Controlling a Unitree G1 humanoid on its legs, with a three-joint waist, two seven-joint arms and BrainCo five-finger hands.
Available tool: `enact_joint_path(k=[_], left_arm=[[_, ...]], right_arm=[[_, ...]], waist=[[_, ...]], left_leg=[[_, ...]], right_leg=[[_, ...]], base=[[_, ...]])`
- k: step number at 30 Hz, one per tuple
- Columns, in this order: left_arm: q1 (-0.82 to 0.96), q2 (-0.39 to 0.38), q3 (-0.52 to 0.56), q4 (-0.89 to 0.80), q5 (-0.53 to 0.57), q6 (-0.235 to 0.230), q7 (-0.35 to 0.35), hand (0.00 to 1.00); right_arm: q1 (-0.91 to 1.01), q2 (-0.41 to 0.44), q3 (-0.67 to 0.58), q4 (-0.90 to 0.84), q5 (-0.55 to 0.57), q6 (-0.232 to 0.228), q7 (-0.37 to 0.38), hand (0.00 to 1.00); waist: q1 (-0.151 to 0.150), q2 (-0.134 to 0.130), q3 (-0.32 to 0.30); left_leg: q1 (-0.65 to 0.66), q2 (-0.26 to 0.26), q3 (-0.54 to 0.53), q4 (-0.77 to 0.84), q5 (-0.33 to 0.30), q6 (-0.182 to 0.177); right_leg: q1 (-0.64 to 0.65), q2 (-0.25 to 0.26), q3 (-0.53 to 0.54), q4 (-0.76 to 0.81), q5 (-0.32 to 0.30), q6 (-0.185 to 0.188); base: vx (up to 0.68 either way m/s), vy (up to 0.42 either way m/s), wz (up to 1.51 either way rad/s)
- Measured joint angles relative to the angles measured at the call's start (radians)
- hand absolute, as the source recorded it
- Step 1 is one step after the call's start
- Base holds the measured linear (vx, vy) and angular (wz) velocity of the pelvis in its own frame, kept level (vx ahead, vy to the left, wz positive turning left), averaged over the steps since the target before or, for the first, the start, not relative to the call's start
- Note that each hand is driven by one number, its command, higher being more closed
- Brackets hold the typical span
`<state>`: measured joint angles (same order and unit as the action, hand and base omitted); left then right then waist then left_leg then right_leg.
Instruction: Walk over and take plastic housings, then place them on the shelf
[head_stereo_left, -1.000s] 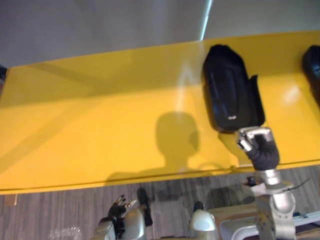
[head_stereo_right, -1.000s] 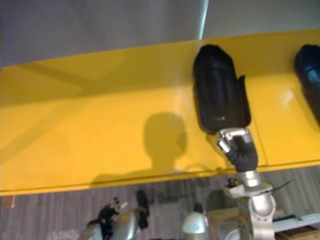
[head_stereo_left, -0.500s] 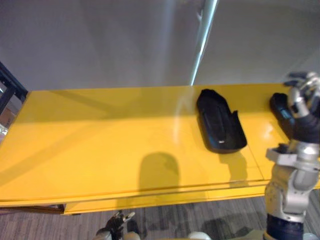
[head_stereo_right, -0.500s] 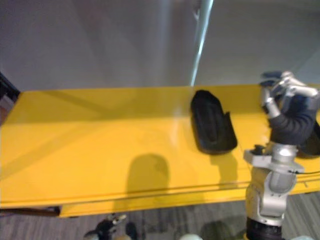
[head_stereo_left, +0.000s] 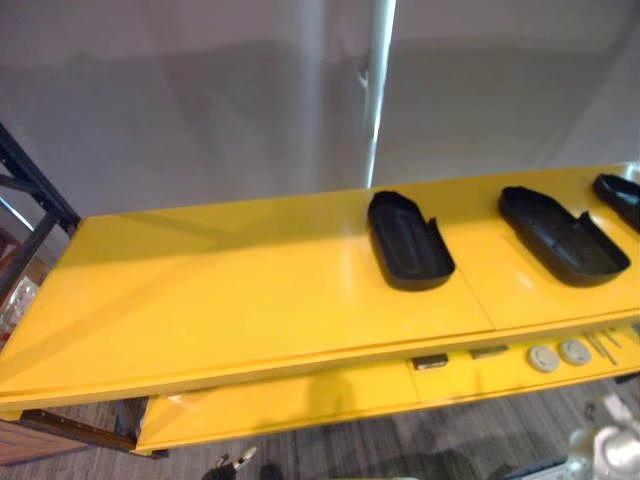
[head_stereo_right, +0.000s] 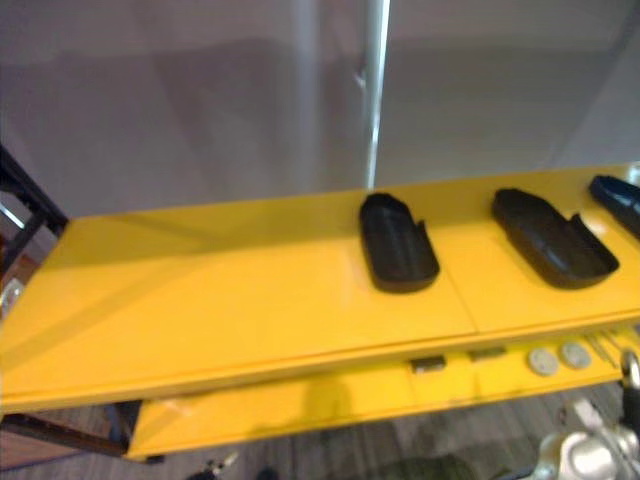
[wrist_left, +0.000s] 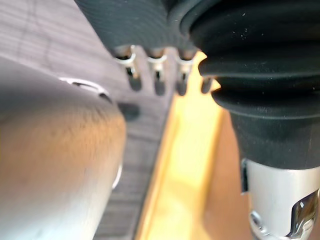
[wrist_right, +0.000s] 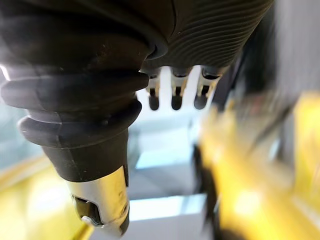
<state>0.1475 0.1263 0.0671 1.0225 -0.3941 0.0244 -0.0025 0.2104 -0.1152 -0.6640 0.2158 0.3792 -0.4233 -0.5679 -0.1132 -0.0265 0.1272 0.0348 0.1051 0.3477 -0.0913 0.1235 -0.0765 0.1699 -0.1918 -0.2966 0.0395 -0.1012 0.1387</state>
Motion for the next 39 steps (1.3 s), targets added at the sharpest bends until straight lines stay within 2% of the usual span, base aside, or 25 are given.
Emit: enact_joint_path(k=[2,7,9,13,16,17,18,19,20,21,22,23,24,25,26,27,28,31,33,35,39], left_arm=[[0.000,0.013,0.000,-0.003,0.002,0.001,0.000,0.00],[-0.003,0.017,-0.002,-0.021,0.032,0.001,-0.009,0.00],[-0.016,0.019,-0.010,-0.022,0.081,0.001,-0.014,0.00],[-0.032,0.025,-0.042,-0.032,0.184,0.001,-0.020,0.00],[-0.031,0.025,-0.048,-0.042,0.219,0.001,-0.022,0.00],[-0.031,0.028,-0.034,-0.052,0.216,-0.001,-0.024,0.00],[-0.027,0.030,-0.005,-0.076,0.215,-0.003,-0.023,0.00],[-0.020,0.030,0.002,-0.086,0.215,-0.004,-0.020,0.00],[-0.004,0.036,0.010,-0.099,0.210,-0.010,-0.019,0.00],[0.010,0.028,0.009,-0.098,0.210,-0.013,-0.020,0.00],[0.023,0.015,0.007,-0.097,0.211,-0.014,-0.021,0.00],[0.047,-0.002,-0.006,-0.094,0.217,-0.017,-0.023,0.00],[0.051,-0.004,-0.006,-0.093,0.218,-0.021,-0.024,0.00],[0.047,-0.004,-0.012,-0.089,0.233,-0.029,-0.023,0.00],[0.043,0.001,-0.015,-0.086,0.246,-0.041,-0.021,0.00],[0.037,0.005,-0.019,-0.084,0.246,-0.043,-0.020,0.00],[0.038,0.018,-0.038,-0.078,0.241,-0.045,-0.014,0.00],[0.041,0.020,-0.051,-0.069,0.194,-0.045,0.003,0.00],[0.041,0.020,-0.051,-0.069,0.193,-0.055,0.023,0.00],[0.041,0.009,-0.051,-0.069,0.178,-0.072,0.036,0.00],[0.054,-0.008,-0.049,-0.070,0.183,-0.102,0.029,0.00]], right_arm=[[0.008,0.039,0.000,0.083,0.007,-0.012,0.022,0.00],[-0.002,0.088,0.065,0.122,0.039,-0.037,0.114,0.00],[-0.017,0.089,0.098,0.128,0.039,-0.041,0.137,0.00],[-0.039,0.089,0.142,0.149,0.039,-0.049,0.178,0.00],[-0.057,0.089,0.173,0.149,0.039,-0.049,0.208,0.00],[-0.072,0.090,0.186,0.149,0.039,-0.049,0.226,0.00],[-0.097,0.076,0.223,0.147,0.039,-0.049,0.251,0.00],[-0.119,0.060,0.254,0.147,0.039,-0.049,0.265,0.00],[-0.172,0.029,0.312,0.146,0.038,-0.048,0.296,0.00],[-0.206,-0.007,0.344,0.140,0.038,-0.048,0.319,0.00],[-0.221,-0.024,0.348,0.139,0.038,-0.048,0.330,0.00],[-0.232,-0.044,0.345,0.127,0.040,-0.047,0.344,0.00],[-0.228,-0.050,0.341,0.113,0.040,-0.047,0.350,0.00],[-0.219,-0.067,0.329,0.093,0.041,-0.046,0.357,0.00],[-0.217,-0.080,0.323,0.088,0.042,-0.032,0.374,0.00],[-0.214,-0.079,0.323,0.086,0.043,-0.029,0.377,0.00],[-0.210,-0.079,0.338,0.073,0.042,-0.015,0.384,0.00],[-0.206,-0.079,0.386,0.036,0.039,-0.003,0.419,0.00],[-0.204,-0.077,0.416,0.030,0.038,-0.003,0.443,0.00],[-0.186,-0.074,0.440,0.026,0.036,-0.003,0.454,0.00],[-0.177,-0.064,0.491,0.009,0.037,-0.002,0.459,0.00]], waist=[[-0.003,-0.019,0.002],[0.003,-0.031,0.004],[0.017,-0.034,0.006],[0.021,-0.037,0.014],[0.029,-0.035,0.013],[0.042,-0.051,0.016],[0.058,-0.048,0.018],[0.067,-0.036,0.019],[0.084,-0.020,0.029],[0.101,0.001,0.034],[0.105,0.025,0.031],[0.102,0.057,0.024],[0.096,0.063,0.025],[0.080,0.067,0.030],[0.069,0.066,0.033],[0.070,0.052,0.042],[0.075,0.039,0.047],[0.081,0.038,0.046],[0.091,0.042,0.047],[0.094,0.060,0.051],[0.097,0.070,0.055]], left_leg=[[0.000,-0.003,0.003,0.000,0.000,0.000],[0.001,-0.004,0.010,0.000,-0.002,-0.002],[0.010,-0.005,0.019,0.000,-0.009,-0.006],[0.036,-0.005,0.025,0.000,-0.023,-0.015],[0.047,0.000,0.031,0.008,-0.038,-0.024],[0.015,0.013,0.017,0.096,-0.072,-0.029],[-0.064,0.052,-0.076,0.277,-0.145,0.022],[-0.100,0.077,-0.124,0.372,-0.186,0.042],[-0.150,0.105,-0.221,0.530,-0.236,0.062],[-0.161,0.105,-0.335,0.611,-0.317,0.050],[-0.156,0.106,-0.371,0.629,-0.346,0.046],[-0.136,0.113,-0.399,0.614,-0.391,0.013],[-0.124,0.112,-0.393,0.593,-0.407,0.006],[-0.108,0.105,-0.382,0.545,-0.434,-0.022],[-0.094,0.097,-0.360,0.494,-0.448,-0.053],[-0.089,0.087,-0.352,0.478,-0.444,-0.063],[-0.087,0.076,-0.335,0.474,-0.441,-0.062],[-0.088,0.056,-0.322,0.478,-0.440,-0.061],[-0.089,0.055,-0.320,0.478,-0.438,-0.062],[-0.092,0.055,-0.340,0.475,-0.429,-0.069],[-0.123,0.059,-0.370,0.486,-0.423,-0.073]], right_leg=[[0.001,-0.004,0.000,0.001,0.006,-0.005],[0.004,-0.004,0.000,-0.002,0.014,-0.002],[0.007,-0.005,0.007,-0.004,0.011,-0.007],[0.028,-0.004,0.013,-0.004,-0.001,-0.028],[0.016,0.000,0.056,-0.002,-0.005,-0.035],[-0.010,-0.001,0.107,-0.001,-0.001,-0.029],[-0.045,0.014,0.168,0.011,0.016,-0.031],[-0.066,0.033,0.205,0.019,0.026,-0.036],[-0.085,0.062,0.289,0.025,0.031,-0.044],[-0.104,0.082,0.369,0.024,0.038,-0.034],[-0.118,0.100,0.404,0.025,0.041,-0.029],[-0.136,0.122,0.448,0.025,0.048,-0.017],[-0.144,0.121,0.461,0.025,0.051,-0.012],[-0.166,0.112,0.468,0.026,0.063,0.006],[-0.189,0.099,0.473,0.027,0.075,0.024],[-0.194,0.088,0.475,0.027,0.082,0.028],[-0.204,0.076,0.468,0.025,0.098,0.031],[-0.200,0.056,0.459,0.009,0.113,0.030],[-0.200,0.053,0.458,0.001,0.118,0.039],[-0.199,0.053,0.437,0.000,0.120,0.042],[-0.207,0.057,0.407,0.006,0.118,0.040]], base=[[0.07,0.024,0.00],[0.08,0.002,-0.02],[0.07,0.003,-0.10],[0.06,-0.006,-0.05],[0.06,0.005,-0.32],[0.05,-0.022,-0.97],[0.03,-0.047,-1.28],[-0.03,-0.039,-1.87],[-0.06,0.087,-2.20],[-0.09,0.169,-2.22],[-0.08,0.220,-1.83],[-0.05,0.150,-1.03],[-0.03,0.166,-0.71],[-0.03,0.173,-0.30],[-0.07,0.188,-0.25],[-0.11,0.166,-0.31],[-0.11,0.126,-0.28],[-0.08,0.082,-0.17],[-0.06,0.035,-0.05],[-0.06,-0.008,0.17],[-0.04,-0.011,0.20]])
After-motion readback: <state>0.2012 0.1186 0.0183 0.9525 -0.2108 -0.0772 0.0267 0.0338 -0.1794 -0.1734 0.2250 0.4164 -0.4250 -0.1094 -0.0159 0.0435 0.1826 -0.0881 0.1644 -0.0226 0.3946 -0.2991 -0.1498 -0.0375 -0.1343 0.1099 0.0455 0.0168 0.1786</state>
